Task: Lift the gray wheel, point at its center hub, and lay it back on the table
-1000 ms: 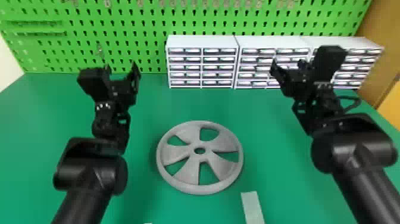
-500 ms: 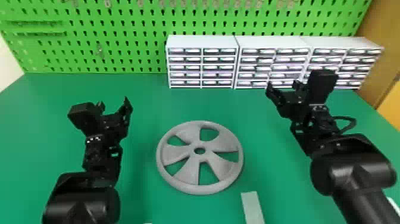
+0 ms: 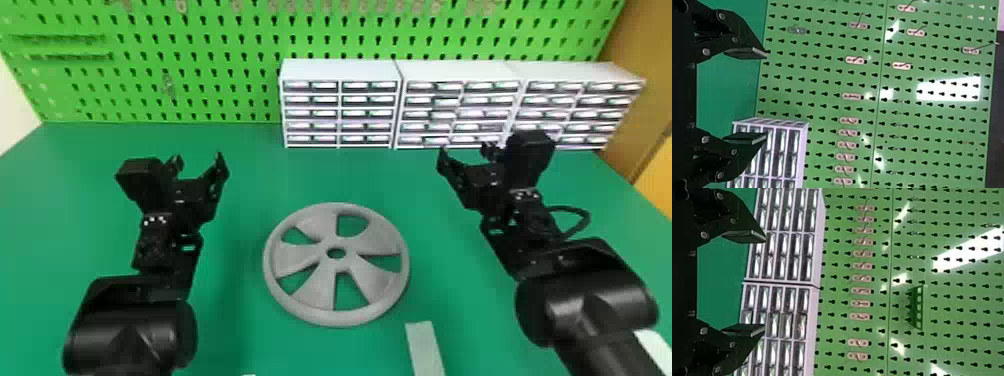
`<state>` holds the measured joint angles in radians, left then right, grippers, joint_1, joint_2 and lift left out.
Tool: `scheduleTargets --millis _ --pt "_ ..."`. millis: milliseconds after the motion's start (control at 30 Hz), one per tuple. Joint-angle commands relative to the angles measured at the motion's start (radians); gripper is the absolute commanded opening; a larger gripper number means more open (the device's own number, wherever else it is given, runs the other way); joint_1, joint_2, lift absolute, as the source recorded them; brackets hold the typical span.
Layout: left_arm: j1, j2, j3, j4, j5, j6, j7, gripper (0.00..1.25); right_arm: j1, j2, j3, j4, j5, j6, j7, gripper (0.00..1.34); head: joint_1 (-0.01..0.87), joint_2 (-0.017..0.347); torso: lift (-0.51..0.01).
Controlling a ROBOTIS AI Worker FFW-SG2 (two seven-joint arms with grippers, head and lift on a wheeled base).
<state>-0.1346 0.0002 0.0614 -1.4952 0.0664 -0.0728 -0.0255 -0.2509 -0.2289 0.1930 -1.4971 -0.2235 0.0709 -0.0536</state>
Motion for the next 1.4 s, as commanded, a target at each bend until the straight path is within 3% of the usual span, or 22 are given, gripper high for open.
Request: scheduleTargets --millis 0,467,1367 --pt "-0.023 -0.003 -0.011 0.006 -0.036 0.021 -0.004 0.73 0.002 0.006 -0.020 0.000 0.000 -0.010 0.000 0.87 0.692 0.048 -0.096" --pt "-0.028 -0.003 -0.035 0.013 -0.043 0.044 -0.004 0.73 0.027 0.028 -0.064 0.000 0.004 -0.010 0.001 0.87 0.692 0.048 -0.096" --pt "-0.019 -0.003 -0.048 0.009 -0.003 0.057 -0.010 0.73 0.028 0.071 -0.063 -0.005 0.012 -0.003 0.018 0.87 0.692 0.048 -0.096"
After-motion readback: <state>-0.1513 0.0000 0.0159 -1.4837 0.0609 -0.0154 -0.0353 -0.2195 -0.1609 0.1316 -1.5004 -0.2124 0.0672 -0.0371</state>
